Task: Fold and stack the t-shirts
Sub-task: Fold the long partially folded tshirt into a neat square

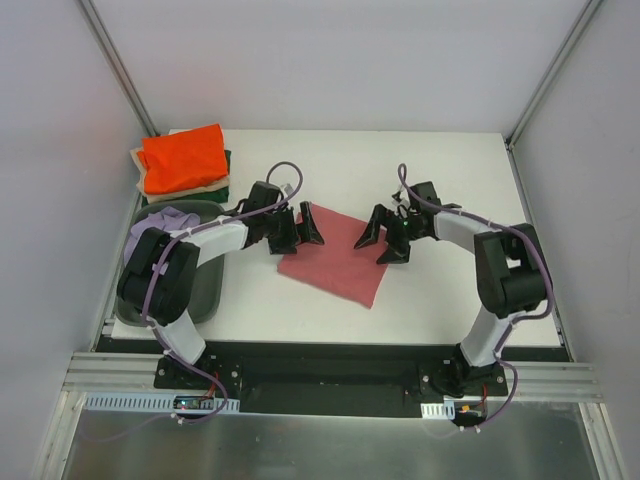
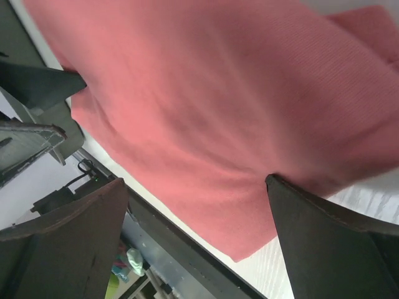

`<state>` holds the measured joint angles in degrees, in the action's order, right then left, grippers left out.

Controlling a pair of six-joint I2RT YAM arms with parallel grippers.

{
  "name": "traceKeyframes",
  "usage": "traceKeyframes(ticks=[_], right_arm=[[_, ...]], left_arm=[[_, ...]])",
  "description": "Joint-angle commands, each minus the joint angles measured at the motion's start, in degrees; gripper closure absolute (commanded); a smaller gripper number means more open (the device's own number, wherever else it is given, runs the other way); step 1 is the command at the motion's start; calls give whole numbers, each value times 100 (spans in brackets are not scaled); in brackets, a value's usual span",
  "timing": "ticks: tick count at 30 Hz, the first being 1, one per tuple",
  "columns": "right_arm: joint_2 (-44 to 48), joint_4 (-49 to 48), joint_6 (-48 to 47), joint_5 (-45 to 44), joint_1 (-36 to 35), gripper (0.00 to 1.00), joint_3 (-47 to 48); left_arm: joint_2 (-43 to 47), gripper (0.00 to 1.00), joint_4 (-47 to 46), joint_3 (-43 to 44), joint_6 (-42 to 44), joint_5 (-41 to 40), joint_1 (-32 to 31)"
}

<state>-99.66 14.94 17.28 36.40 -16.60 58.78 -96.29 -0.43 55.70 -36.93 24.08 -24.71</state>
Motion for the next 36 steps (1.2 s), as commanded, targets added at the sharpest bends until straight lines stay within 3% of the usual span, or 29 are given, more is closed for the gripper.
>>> traceKeyframes(ticks=[1,12,19,25,29,36], right_arm=[[-457,52,-207,-282,148,4,431],[-969,870,-875,-951,403,4,1328],[445,1221,-1174,-1152,342,4,996],[2466,1160,-937,-1679,368,4,-409],[3600,1152,-884,-2110,438,4,-1078],[4217,1239,-1059,-2085,482,4,-1545]], left_arm=[[-118,1,-265,-270,-192,194,1],[453,1,-266,-790,-579,-183,-526],[1058,1,253,-534,-280,-684,-535],[1526,1,701,-666,-60,-1650,-500],[1298,1,825,-508,-16,-1669,-377],[446,1,834,28,-69,-1959,-377]])
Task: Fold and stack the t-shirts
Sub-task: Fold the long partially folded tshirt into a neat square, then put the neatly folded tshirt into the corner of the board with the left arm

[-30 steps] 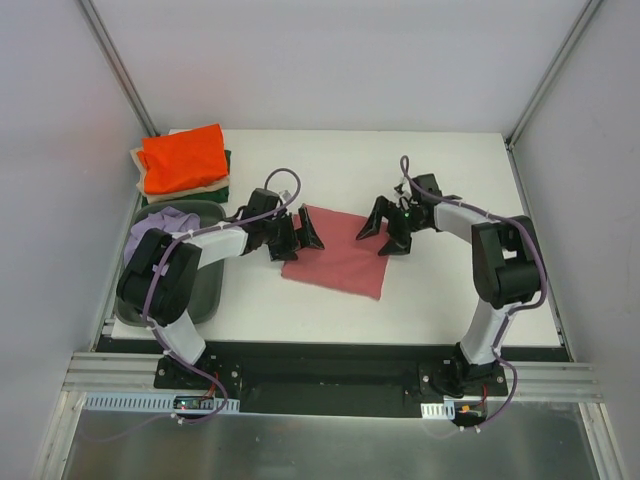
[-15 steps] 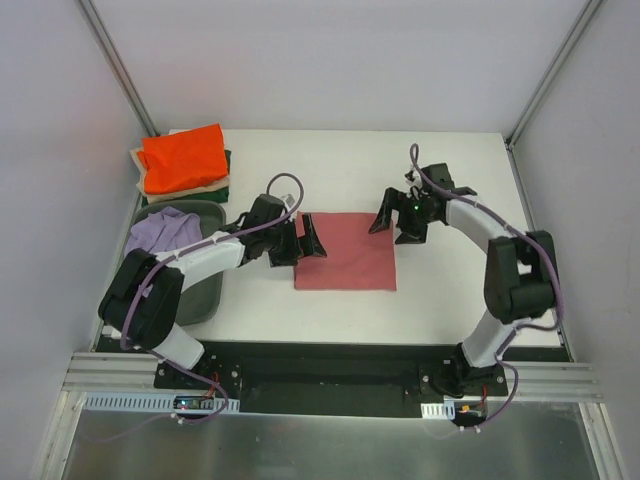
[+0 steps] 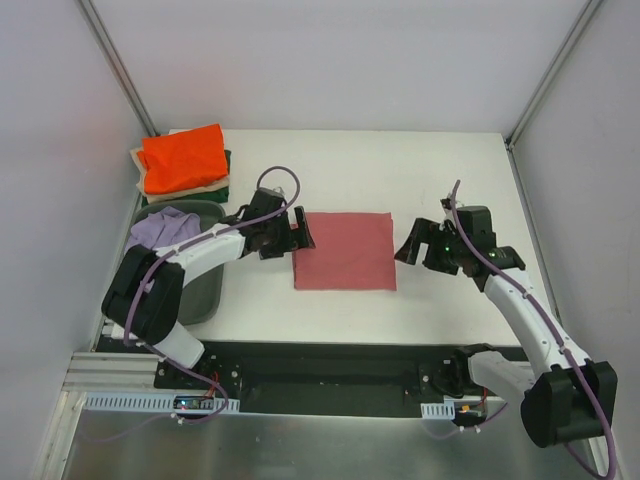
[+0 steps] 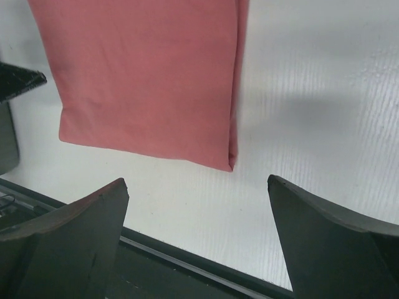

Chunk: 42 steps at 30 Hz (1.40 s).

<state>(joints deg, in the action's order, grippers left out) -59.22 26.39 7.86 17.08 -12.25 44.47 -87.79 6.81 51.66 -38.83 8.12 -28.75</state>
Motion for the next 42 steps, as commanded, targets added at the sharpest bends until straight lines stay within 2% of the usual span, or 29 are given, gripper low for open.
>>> traceKeyframes(ticks=[1,5,10,19,27,30,32,37,42], right_arm=[[191,112,-144,-161,56,4,-131],[183,226,-153,-258,91,4,-166],[209,244,-241,-82,83,4,-237],[218,270,-293,-425,118,4,-333],[209,174,-294,-451,135,4,-448],[192,138,-276,-399,135,4,-483],[174,103,-285,-363,144,4,-509],[148,68,-267,-460,144,4,-536],[218,68,-276,-539,153,4,-562]], left_arm=[[-562,2,101,511,121,-355,36],[-1064,15,145,793,60,-12,28],[-1337,20,347,854,-37,-627,19],[-1847,33,795,1109,-107,-935,-209],[-2400,64,1068,1417,-353,-1067,-315],[-2541,83,1173,1505,-371,-1233,-368],[-2585,100,1296,1610,-284,-1435,-403],[-2454,100,1779,1909,33,-2304,-526],[-2111,100,1912,2146,849,-3245,-517]])
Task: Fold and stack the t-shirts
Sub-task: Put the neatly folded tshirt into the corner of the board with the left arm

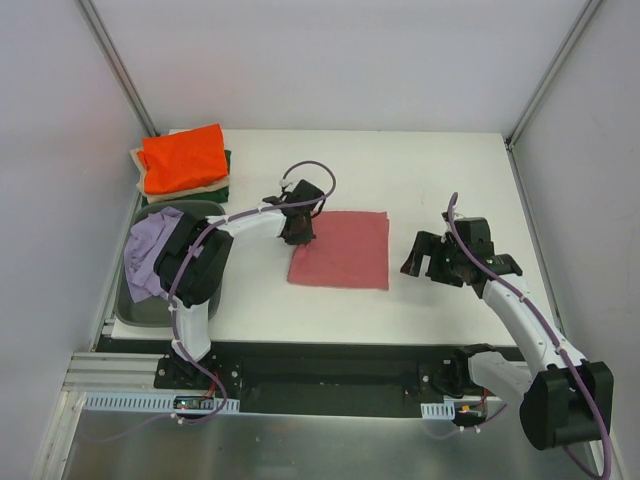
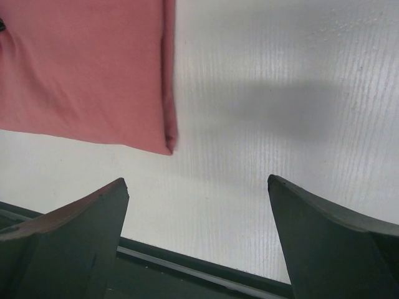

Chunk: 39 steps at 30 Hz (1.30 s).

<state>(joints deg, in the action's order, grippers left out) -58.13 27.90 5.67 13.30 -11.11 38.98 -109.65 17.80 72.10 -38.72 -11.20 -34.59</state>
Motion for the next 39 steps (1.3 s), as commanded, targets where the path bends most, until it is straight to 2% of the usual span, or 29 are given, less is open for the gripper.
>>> traceKeyframes(ticks=[1,6,10,15,20,23,30,39], right_arm=[[117,-83,-57,-196,39,4,-13],[118,-48,-84,-240,48,4,-5],[100,-39,-101,-214,48,4,4],[153,31,-154,-302,66,4,31],[197,49,-172,-416,74,4,48],[240,93,-172,-582,83,4,66],[214,119,-198,-803,101,4,118],[-102,198,-172,-1013,109,4,233]], left_arm=[[118,100,821,190,1022,-1480,58],[189,100,734,743,2401,-2008,101],[-109,100,707,1411,3308,-2517,408],[-311,100,698,2237,3818,-2422,1023],[-803,100,637,3379,4837,-2562,1595],[-1154,100,610,4153,5496,-2615,1850],[-1849,100,523,5831,6429,-2738,2290],[-1552,100,-48,5957,6711,-2483,2474]])
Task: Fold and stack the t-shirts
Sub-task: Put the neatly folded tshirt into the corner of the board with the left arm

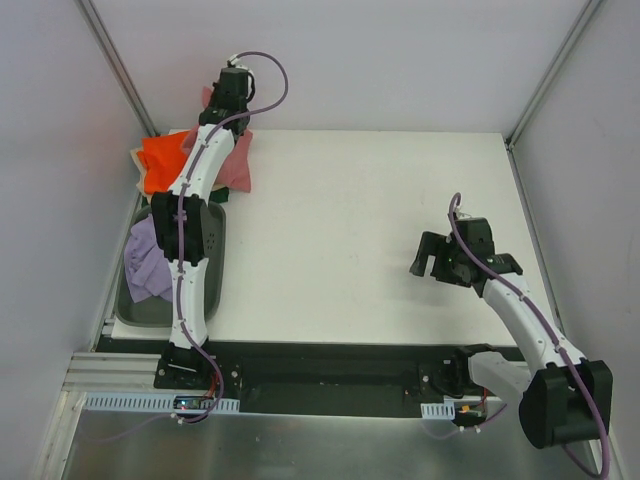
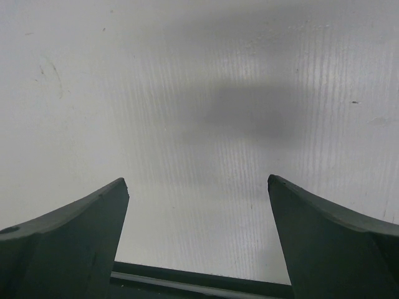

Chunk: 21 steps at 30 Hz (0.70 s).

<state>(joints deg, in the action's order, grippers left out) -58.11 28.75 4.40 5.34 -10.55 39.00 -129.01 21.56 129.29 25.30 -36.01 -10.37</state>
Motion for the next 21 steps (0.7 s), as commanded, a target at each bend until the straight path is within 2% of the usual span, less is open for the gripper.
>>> traceKeyframes(ticks=[1,21], right_arm=[[-122,113,-36,-235,53,4,230],[-183,-19,8,-192,53,4,160]], left_arm=[[438,100,-460,237,318,-20,61],[1493,100,-794,26,282,156,62]])
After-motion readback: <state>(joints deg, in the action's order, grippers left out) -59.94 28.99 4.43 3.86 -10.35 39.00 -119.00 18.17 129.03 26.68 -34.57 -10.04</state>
